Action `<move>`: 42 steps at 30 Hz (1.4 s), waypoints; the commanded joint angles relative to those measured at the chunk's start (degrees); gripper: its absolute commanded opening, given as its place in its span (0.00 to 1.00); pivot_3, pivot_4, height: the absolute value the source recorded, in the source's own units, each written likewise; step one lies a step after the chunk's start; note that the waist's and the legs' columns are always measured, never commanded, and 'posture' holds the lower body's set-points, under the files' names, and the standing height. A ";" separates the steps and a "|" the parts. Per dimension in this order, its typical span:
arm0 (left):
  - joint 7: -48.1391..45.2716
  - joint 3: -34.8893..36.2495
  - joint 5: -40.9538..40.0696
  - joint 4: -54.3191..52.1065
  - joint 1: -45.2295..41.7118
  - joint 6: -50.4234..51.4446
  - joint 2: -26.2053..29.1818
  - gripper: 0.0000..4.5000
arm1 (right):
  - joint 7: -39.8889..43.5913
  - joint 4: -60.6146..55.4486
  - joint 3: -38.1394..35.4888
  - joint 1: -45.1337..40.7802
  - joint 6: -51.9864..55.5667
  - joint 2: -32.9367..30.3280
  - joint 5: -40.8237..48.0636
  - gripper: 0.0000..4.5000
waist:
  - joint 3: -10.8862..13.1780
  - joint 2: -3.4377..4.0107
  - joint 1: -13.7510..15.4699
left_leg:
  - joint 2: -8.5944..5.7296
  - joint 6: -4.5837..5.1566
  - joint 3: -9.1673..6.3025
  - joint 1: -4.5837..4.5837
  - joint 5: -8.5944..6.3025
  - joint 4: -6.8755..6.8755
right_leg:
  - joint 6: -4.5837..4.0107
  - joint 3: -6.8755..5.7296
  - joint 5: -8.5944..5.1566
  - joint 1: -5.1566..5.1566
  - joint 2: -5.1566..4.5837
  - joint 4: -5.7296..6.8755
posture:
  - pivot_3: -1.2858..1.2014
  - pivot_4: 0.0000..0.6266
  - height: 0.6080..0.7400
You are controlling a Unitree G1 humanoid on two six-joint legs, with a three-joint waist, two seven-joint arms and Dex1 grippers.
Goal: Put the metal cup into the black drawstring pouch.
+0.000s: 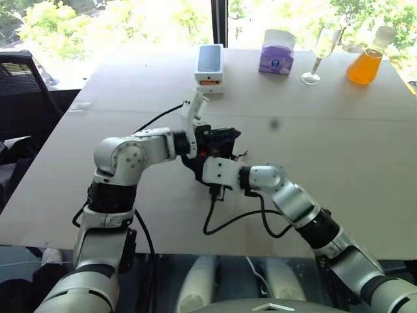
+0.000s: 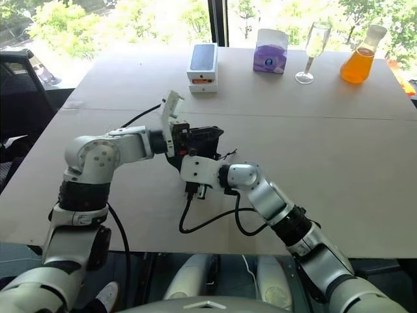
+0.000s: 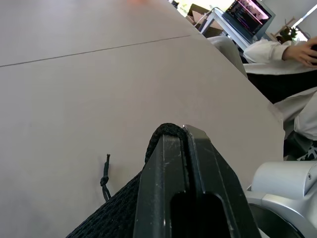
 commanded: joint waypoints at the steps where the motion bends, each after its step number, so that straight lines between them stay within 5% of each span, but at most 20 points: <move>1: -2.93 1.45 -0.88 2.37 2.45 7.15 4.16 0.00 | -8.93 -0.53 -17.35 -2.98 0.52 -1.82 3.93 0.19 | 0.00 0.00 0.01 | 0.00 0.00 -0.01 0.00 0.00 0.00 | 0.00 -0.01 0.00 0.00 0.00 0.00 | 0.52 0.24 1.00; 22: -8.64 0.19 3.53 9.38 -1.25 8.39 6.78 0.00 | -11.62 0.25 -17.61 -1.07 1.33 -1.88 4.59 0.19 | 0.04 0.04 0.03 | -0.02 -0.02 -0.12 -0.06 0.00 -0.13 | -0.03 -0.05 -0.01 -0.03 -0.04 -0.02 | 0.52 0.24 1.00; 37: -7.30 5.23 7.03 10.93 -2.02 4.67 3.85 0.00 | -10.89 -5.29 -19.98 2.70 5.42 -5.15 6.64 0.19 | 0.04 0.05 0.04 | -0.03 -0.01 -0.02 -0.05 0.00 -0.12 | -0.02 0.02 -0.01 -0.05 -0.06 -0.01 | 0.52 0.24 1.00; 42: -6.49 5.73 8.71 11.13 -4.09 2.44 2.52 0.00 | -12.51 -12.37 -26.87 6.44 12.58 -6.30 11.50 0.58 | 0.04 0.04 0.48 | -0.05 -0.01 -0.02 -0.06 0.00 -0.11 | -0.02 0.01 -0.01 -0.03 -0.08 -0.02 | 0.52 0.24 1.00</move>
